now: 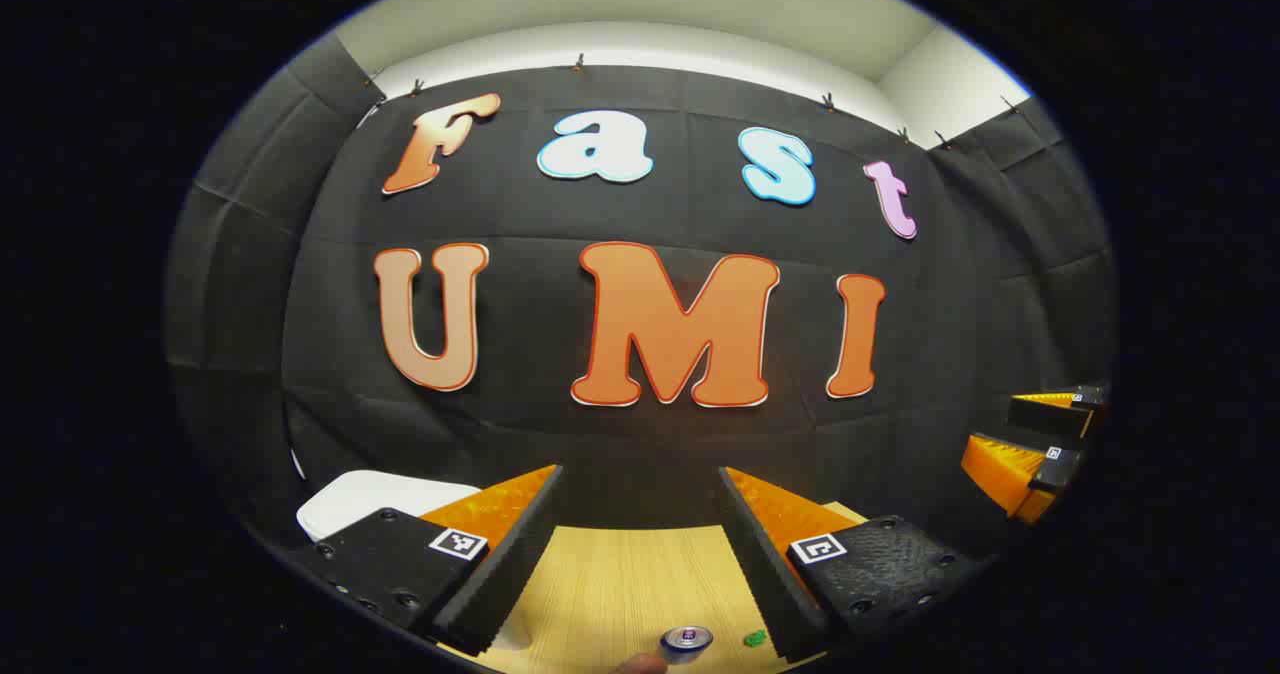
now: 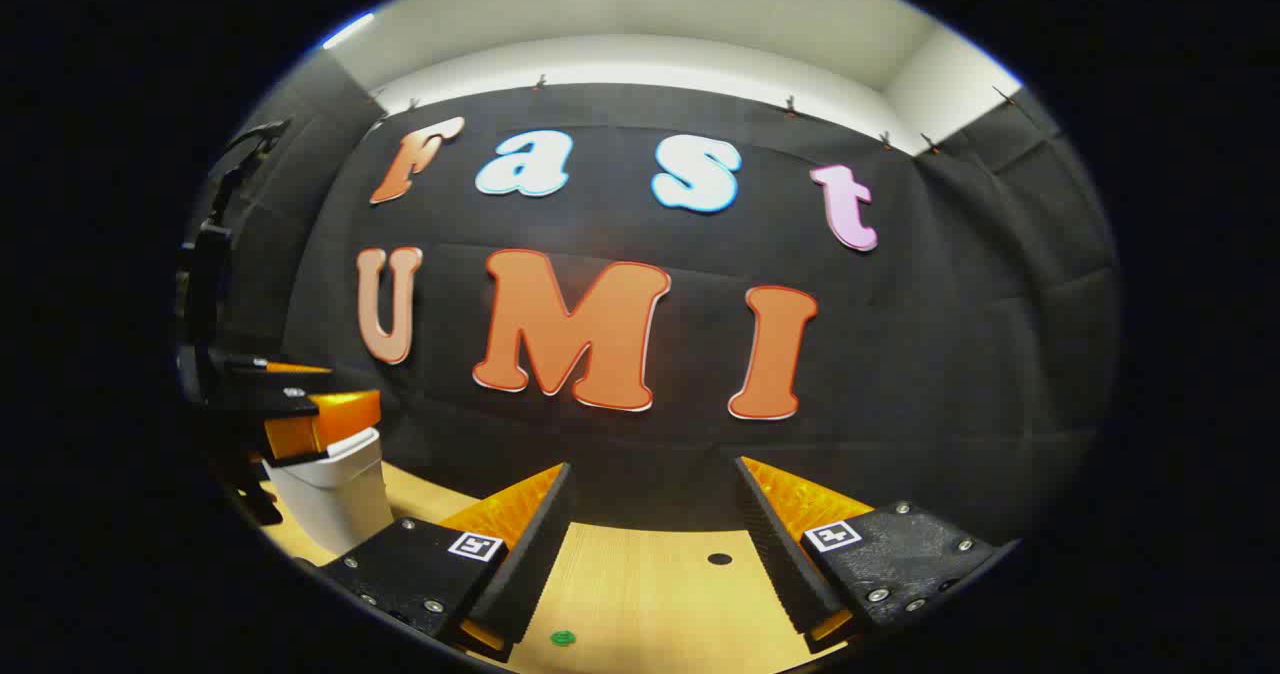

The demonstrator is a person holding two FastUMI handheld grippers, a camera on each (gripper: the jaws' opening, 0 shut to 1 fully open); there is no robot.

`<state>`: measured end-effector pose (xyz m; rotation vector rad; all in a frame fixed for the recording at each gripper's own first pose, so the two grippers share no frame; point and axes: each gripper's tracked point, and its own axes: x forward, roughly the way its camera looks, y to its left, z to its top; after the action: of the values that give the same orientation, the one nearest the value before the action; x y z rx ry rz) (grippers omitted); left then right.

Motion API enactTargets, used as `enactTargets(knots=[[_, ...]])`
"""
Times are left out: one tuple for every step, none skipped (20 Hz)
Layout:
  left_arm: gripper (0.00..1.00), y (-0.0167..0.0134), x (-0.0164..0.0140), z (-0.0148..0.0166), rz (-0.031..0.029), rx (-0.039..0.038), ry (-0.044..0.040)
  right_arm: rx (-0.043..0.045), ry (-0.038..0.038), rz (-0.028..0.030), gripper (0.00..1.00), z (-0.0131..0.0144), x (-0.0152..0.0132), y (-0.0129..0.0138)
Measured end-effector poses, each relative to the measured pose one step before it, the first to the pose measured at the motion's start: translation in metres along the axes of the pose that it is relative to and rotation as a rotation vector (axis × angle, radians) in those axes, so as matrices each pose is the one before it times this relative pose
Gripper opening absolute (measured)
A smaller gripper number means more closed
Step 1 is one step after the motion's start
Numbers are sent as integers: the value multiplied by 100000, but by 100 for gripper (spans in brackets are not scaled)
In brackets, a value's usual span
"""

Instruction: Press the lid of the desktop garbage bin to open it, pick up the crumpled paper on the desktop and throw it into the bin, then pick up the pop can on the desktop and drop it into the bin, and finally close the garbage bin lid.

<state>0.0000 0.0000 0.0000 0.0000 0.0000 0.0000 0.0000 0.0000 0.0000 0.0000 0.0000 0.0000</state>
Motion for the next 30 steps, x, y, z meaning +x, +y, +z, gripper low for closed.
enactTargets(knots=[[93, -181, -414, 112, 2477, -654, -1746, -724, -26, 2465, 93, -263, 226, 204], [94, -456, -313, 47, 1904, 106, -850, 543, 572, 2026, 93, -530, 257, 345], [92, -154, -241, -35, 2911, 1176, -1315, 2332, 1110, 1599, 94, -543, 151, 212], [94, -170, -273, 25, 2239, 884, -455, 3291, 1548, 930, 94, -555, -106, -58], [94, -497, -265, -289, 1013, 528, 46, 3662, 1611, 554, 94, -551, -205, -155], [93, -45, -255, -230, 1228, -75, -36, 2643, 1031, 331, 94, -562, -268, -412], [93, 62, -242, -370, 605, -199, 190, 900, 763, -124, 94, -438, -1, -87], [94, 184, -145, -114, 184, -197, -431, 3, 353, -641, 93, -432, 173, 73], [93, 312, 90, -468, -83, 310, 701, 628, 135, -1462, 94, -89, 143, -45], [94, 411, 97, -130, 259, 1245, -264, 2105, 122, -545, 94, -37, 190, 349], [94, 449, 167, -133, 606, 1856, -351, 1263, 96, -122, 93, -125, 147, 326], [93, 456, 148, 170, 561, 1743, -1171, 933, 20, -201, 94, -200, 175, 339], [94, 163, 44, -164, 168, 1341, 161, 797, 1055, -513, 93, -470, 241, 212], [94, 23, 55, -78, -682, 542, 82, 1670, 1278, -550, 94, -267, 130, 226], [94, -122, -144, -295, -892, 21, 66, 1606, 410, -497, 94, -142, 13, 241], [94, -85, -109, -58, -948, 20, 315, 850, 652, -252, 94, -171, -115, 263], [94, 19, -40, -346, -733, 476, 794, -303, -79, -374, 94, -115, -21, 192], [93, -31, 9, -162, -704, 400, 559, -647, -1295, -1369, 94, 263, -45, -140], [93, -93, -2, -93, -992, 177, 96, -785, -1304, -1507, 94, 494, 57, -475], [94, 85, 26, 40, -386, -59, -1, -1454, -995, -2754, 93, 434, 142, -938], [94, 32, 119, -151, -552, -383, 124, -1097, -1595, -2467, 93, 669, 80, -1198], [94, 20, 41, -155, -223, -364, 539, -1949, -1269, -3273, 93, 620, 163, -1513], [94, -133, 4, -332, -672, -726, 639, -2119, -1146, -4347, 94, 587, 271, -1914], [94, -175, -27, -160, -466, -479, 511, -2258, -1373, -3728, 94, 622, 15, -1805], [94, -91, 42, -190, -671, -477, 273, -2575, -1170, -3914, 94, 518, -17, -1750], [94, -264, -93, -52, -573, -216, 195, -1867, -1522, -2363, 94, 613, -218, -1204], [94, -195, 53, -74, -405, -81, 87, -1986, -1204, -2697, 93, 512, -261, -1103], [94, -243, -126, -3, -626, -121, -6, -794, -165, -2450, 93, 346, -162, -981], [94, -137, -128, 22, -377, 218, -85, -56, -129, -1431, 93, 332, -325, -553], [94, -173, 66, 69, -631, 94, 145, 241, 333, -695, 93, 290, -259, -373]])
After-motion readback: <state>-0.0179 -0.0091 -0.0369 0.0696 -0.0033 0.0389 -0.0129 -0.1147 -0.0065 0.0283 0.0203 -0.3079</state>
